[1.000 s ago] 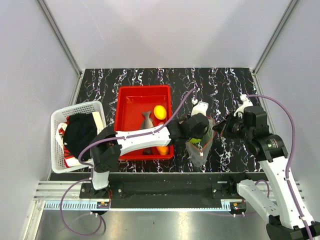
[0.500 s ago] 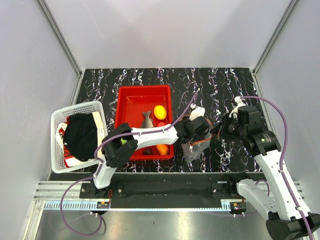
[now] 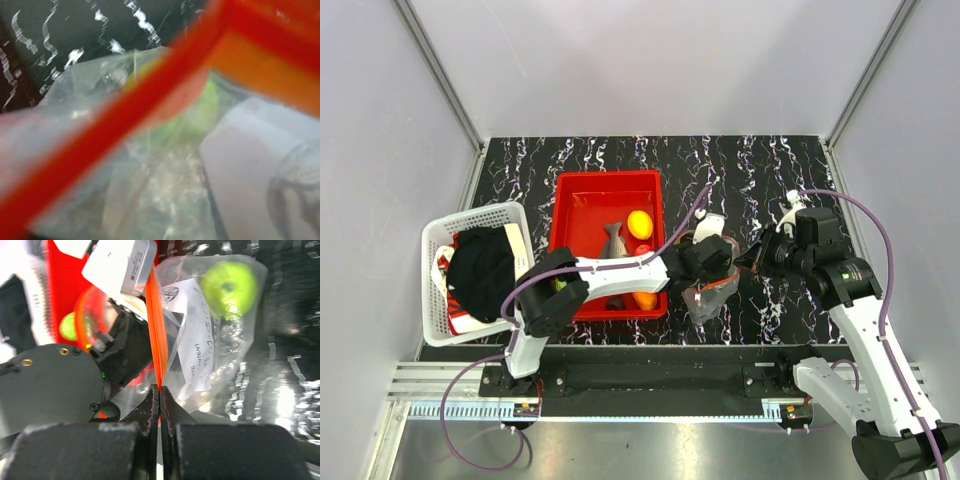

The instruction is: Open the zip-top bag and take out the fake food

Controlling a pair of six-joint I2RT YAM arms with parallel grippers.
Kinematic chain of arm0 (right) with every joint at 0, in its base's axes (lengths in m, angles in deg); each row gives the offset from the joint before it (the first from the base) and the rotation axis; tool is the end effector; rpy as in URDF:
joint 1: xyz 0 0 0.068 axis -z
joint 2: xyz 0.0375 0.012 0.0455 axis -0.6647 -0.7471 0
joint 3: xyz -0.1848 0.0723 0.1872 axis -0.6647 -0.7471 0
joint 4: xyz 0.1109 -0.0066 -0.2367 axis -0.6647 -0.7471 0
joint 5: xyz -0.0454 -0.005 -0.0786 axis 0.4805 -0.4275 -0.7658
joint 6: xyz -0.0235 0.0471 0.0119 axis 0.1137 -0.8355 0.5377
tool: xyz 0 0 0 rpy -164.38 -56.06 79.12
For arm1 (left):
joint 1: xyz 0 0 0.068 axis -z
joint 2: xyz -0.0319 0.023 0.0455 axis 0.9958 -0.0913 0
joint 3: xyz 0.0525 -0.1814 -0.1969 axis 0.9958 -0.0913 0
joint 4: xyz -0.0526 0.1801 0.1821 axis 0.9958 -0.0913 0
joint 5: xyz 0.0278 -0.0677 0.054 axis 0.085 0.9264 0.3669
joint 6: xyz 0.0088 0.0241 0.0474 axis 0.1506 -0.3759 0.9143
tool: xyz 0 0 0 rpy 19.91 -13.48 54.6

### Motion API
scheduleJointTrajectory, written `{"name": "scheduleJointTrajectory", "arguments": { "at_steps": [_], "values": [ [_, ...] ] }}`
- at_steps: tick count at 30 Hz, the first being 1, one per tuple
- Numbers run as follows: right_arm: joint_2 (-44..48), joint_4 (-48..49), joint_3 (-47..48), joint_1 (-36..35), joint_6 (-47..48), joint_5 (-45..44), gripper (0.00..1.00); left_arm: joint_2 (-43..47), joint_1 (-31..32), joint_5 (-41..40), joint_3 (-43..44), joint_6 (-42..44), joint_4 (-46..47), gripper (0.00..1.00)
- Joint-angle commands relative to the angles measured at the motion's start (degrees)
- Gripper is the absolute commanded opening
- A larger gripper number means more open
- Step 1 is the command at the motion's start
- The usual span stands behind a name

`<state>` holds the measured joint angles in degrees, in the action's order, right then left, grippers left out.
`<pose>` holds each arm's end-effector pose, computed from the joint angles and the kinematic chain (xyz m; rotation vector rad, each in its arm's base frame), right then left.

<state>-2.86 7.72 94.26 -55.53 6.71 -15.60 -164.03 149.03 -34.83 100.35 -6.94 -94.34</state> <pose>0.1524 0.0487 0.3321 0.1292 2.3492 0.7265 0.2080 -0.3980 0.1983 0.3587 2.2989 -0.3976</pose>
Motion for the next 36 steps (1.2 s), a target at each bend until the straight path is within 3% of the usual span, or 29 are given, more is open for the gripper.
{"name": "scheduleJointTrajectory", "arguments": {
  "at_steps": [1, 9, 13, 20, 27, 36],
  "values": [
    [2.05, 1.01, 4.48, -0.11, -2.73, 7.37, 0.00, 9.51, 1.82, -2.86, -4.65, -1.56, 6.21, 0.72],
    [7.33, -2.87, 1.86, -0.11, -5.10, 12.48, 0.00, 15.42, 5.25, -4.53, -9.93, -5.61, 5.07, 0.77],
    [6.38, -1.28, -0.61, -0.11, -4.75, 9.85, 0.00, 12.00, 4.81, -5.76, -7.13, -5.88, 0.87, 0.80],
    [3.82, -0.22, -2.02, -0.11, -2.73, 7.73, 0.00, 6.10, 4.02, -1.37, -3.69, -6.75, -1.96, 0.77],
    [3.65, -0.05, -2.20, -0.11, -1.50, 6.94, 0.00, 4.52, 2.36, -2.43, -3.26, -5.61, -1.52, 0.79],
    [2.86, 0.39, -1.14, -0.11, -1.15, 6.76, 0.00, 0.92, 0.59, 2.14, 0.43, -4.56, 0.32, 0.85]
  ]
}}
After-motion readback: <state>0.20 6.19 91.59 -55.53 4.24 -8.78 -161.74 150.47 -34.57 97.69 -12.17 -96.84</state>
